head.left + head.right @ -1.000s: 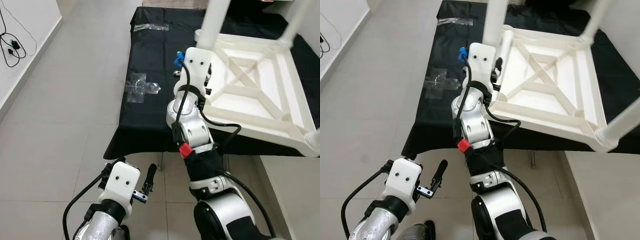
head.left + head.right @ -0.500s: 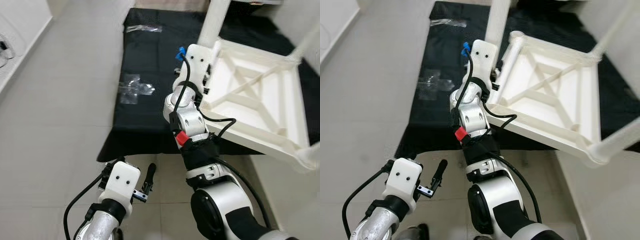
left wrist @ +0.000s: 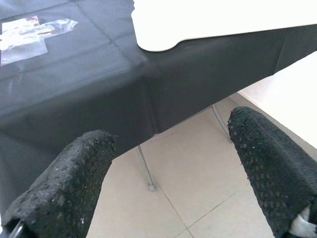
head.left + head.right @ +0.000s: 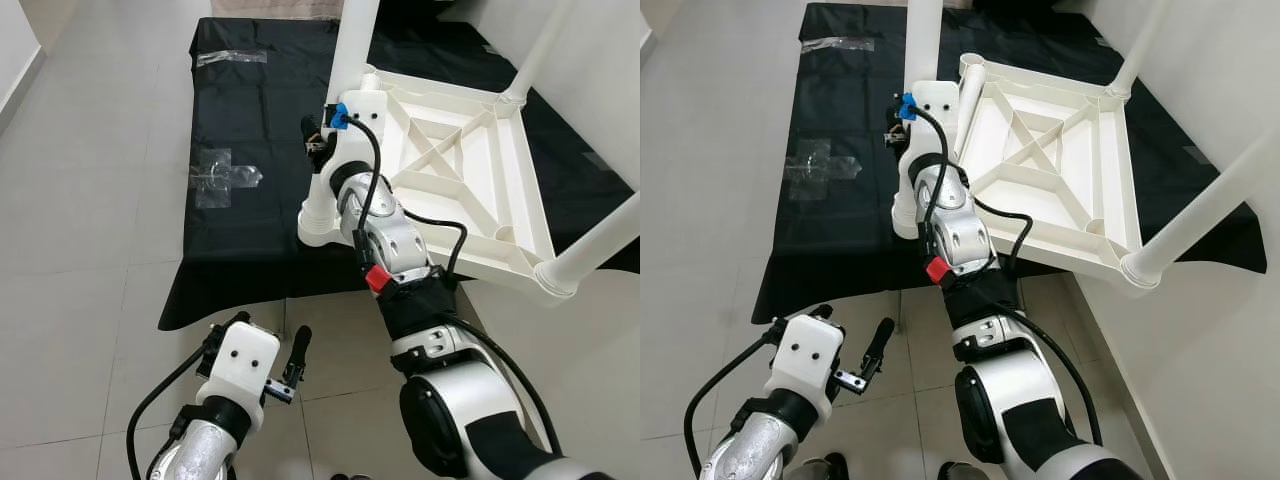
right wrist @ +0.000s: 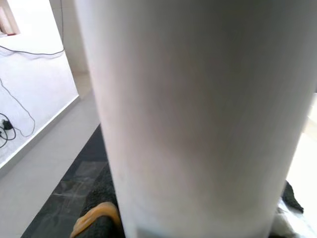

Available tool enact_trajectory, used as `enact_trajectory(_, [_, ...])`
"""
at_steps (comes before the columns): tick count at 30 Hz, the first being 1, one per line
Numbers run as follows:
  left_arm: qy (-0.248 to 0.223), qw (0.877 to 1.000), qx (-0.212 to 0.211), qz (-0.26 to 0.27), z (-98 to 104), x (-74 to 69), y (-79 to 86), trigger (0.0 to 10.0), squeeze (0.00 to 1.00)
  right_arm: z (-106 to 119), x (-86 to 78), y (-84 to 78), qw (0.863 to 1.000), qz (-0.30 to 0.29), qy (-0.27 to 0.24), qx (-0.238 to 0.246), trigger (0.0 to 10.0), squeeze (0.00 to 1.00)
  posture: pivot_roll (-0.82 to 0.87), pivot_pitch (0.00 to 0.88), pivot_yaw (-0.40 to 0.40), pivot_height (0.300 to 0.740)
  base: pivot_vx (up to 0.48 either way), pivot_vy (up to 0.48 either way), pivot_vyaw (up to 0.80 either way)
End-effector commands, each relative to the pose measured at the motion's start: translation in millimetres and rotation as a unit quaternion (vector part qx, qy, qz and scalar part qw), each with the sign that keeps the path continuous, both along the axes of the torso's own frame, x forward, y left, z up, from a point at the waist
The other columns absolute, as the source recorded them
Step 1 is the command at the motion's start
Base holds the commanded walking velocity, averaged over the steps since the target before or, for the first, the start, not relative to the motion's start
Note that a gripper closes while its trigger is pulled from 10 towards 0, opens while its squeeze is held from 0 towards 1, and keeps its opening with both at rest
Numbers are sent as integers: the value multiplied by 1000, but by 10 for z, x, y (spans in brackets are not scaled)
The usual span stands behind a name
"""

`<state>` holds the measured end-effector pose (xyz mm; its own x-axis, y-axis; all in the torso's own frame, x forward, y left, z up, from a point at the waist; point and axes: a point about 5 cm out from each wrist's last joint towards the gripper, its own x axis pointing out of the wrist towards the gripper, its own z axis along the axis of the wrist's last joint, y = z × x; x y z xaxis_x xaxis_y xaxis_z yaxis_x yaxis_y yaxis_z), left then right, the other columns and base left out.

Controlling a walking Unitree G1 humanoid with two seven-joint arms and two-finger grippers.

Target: Building children table

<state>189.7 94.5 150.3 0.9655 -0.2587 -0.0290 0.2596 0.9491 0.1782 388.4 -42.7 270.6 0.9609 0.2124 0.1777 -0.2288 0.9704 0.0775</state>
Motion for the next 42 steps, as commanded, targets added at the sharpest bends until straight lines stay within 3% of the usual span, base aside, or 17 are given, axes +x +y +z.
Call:
enact_trajectory(1, [7, 1000, 9, -2, -43, -6, 0, 10000, 0, -413, 45, -100, 996, -33, 80, -9, 10000, 0, 87, 227, -75, 740, 0, 0, 0])
enact_trajectory(7, [5, 1000, 11, -3, -38, -8, 0, 10000, 0, -427, 55, -136, 994, -61, 83, -27, 10000, 0, 87, 227, -75, 740, 0, 0, 0])
enact_trajectory(10, [3, 1000, 12, 0, -35, 0, 19, 10000, 0, -429, 72, -160, 989, -110, 92, -32, 10000, 0, 84, 229, -78, 740, 0, 0, 0])
enact_trajectory(11, [2, 1000, 13, 2, -29, 7, 30, 10000, 0, -407, 75, -182, 982, -163, 91, -30, 10000, 0, 83, 230, -80, 740, 0, 0, 0])
enact_trajectory(16, [1, 1000, 14, 3, -26, 10, 27, 10000, 0, -372, 71, -184, 973, -215, 85, -16, 10000, 0, 86, 231, -83, 740, 0, 0, 0])
enact_trajectory(17, [0, 1000, 14, 4, -21, 10, 24, 10000, 0, -372, 61, -171, 963, -254, 92, -4, 10000, 0, 86, 232, -85, 740, 0, 0, 0])
enact_trajectory(19, [-1, 1000, 14, 4, -19, 10, 23, 10000, 0, -373, 58, -169, 960, -263, 93, -2, 10000, 0, 86, 232, -85, 740, 0, 0, 0])
enact_trajectory(21, [-2, 1000, 15, 7, -16, 20, 41, 10000, 0, -373, 34, -139, 948, -300, 100, 14, 10000, 0, 89, 234, -87, 740, 0, 0, 0])
enact_trajectory(28, [-4, 1000, 16, 9, -19, 32, 50, 10000, 0, -323, -46, 3, 935, -346, 80, 17, 10000, 0, 82, 236, -91, 740, 0, 0, 0])
enact_trajectory(33, [-5, 1000, 17, 9, -21, 39, 40, 10000, 0, -347, -103, 200, 927, -355, 114, 48, 10000, 0, 89, 236, -99, 740, 0, 0, 0])
enact_trajectory(42, [-3, 1000, 12, 6, -26, 31, 35, 10000, 0, -212, -75, 283, 942, -316, 91, 59, 10000, 0, 86, 227, -101, 740, 0, 0, 0])
